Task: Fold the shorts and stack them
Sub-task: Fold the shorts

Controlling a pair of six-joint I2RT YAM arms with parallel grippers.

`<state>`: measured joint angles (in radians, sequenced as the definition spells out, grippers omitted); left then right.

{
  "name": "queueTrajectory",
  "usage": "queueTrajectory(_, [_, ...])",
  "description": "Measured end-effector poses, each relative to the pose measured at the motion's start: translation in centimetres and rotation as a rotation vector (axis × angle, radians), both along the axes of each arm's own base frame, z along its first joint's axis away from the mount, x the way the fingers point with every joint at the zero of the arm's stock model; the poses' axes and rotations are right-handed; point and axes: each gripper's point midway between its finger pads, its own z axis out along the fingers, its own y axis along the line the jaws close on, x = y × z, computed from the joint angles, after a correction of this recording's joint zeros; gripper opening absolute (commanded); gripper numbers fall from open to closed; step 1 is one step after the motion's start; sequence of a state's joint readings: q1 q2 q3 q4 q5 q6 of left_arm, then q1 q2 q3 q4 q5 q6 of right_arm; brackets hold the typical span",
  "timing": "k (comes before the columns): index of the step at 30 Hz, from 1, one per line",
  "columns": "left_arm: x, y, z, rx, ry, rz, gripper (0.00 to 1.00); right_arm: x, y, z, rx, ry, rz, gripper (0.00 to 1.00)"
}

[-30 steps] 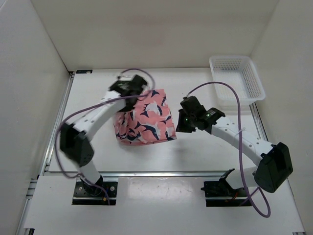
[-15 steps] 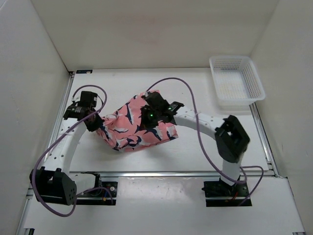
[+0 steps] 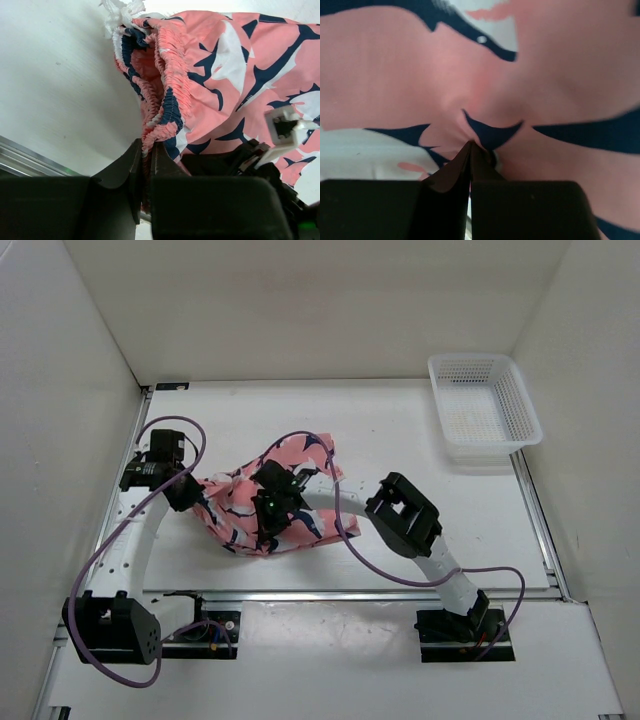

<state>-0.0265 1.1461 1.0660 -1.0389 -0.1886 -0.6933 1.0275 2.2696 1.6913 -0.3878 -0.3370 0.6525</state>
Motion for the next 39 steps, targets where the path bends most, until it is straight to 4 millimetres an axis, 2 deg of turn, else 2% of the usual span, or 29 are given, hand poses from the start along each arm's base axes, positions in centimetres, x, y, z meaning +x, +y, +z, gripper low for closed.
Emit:
queueTrajectory(4, [0.0,0.3,0.0,-0.006,0.0,0.008,0.11,1.5,-0.8,0.0,-0.06,-0.065,-0.053,0.0])
queueTrajectory(7, [0.0,0.4,0.0,-0.005,0.0,0.002,0.11,2.6,-2.2,0.9,-0.109,-0.127,-0.096,0.0])
queueTrajectory(9, [0.1,0.4,0.1,-0.003,-0.003,-0.005,0.11,3.2,-3.2,2.6,-0.118,-0.168,-0.123,0.0])
queueTrajectory(12, [0.7,0.2,0.9,0.01,-0.016,-0.033,0.11,4.0,-4.4,6.4,-0.085,-0.233,-0.163,0.0])
queueTrajectory(15, [2.5,-0.4,3.1,0.047,-0.063,-0.101,0.11,4.7,-6.6,10.4,-0.039,-0.293,-0.221,0.0])
queueTrajectory(18, [4.9,-1.4,6.2,0.088,-0.137,-0.182,0.11,6.0,-10.0,12.5,-0.024,-0.323,-0.299,0.0])
queueTrajectory(20, [6.5,-2.3,8.4,0.122,-0.186,-0.24,0.11,7.5,-12.7,12.4,-0.043,-0.325,-0.364,0.0])
queueTrajectory(23, [8.8,-4.9,11.3,0.173,-0.25,-0.346,0.11,9.5,-17.4,10.0,-0.119,-0.298,-0.466,0.0])
queueTrajectory(26, [10.5,-8.9,12.3,0.229,-0.267,-0.461,0.11,9.5,-21.9,7.3,-0.205,-0.251,-0.539,0.0])
queueTrajectory(29, [11.8,-13.5,11.2,0.303,-0.233,-0.567,0.11,8.3,-25.2,6.4,-0.244,-0.222,-0.584,0.0])
queueTrajectory(31, [12.5,-16.7,9.6,0.36,-0.187,-0.625,0.11,7.5,-27.0,6.7,-0.242,-0.217,-0.619,0.0])
queueTrajectory(33, [13.0,-19.7,7.2,0.422,-0.132,-0.668,0.11,7.0,-28.6,7.4,-0.222,-0.225,-0.659,0.0])
queueTrajectory(36, [12.8,-22.5,2.8,0.515,-0.036,-0.718,0.11,6.5,-30.8,8.4,-0.198,-0.244,-0.72,0.0])
queueTrajectory(39, [11.7,-24.1,-1.1,0.583,0.059,-0.762,0.11,6.0,-33.1,8.9,-0.193,-0.251,-0.777,0.0])
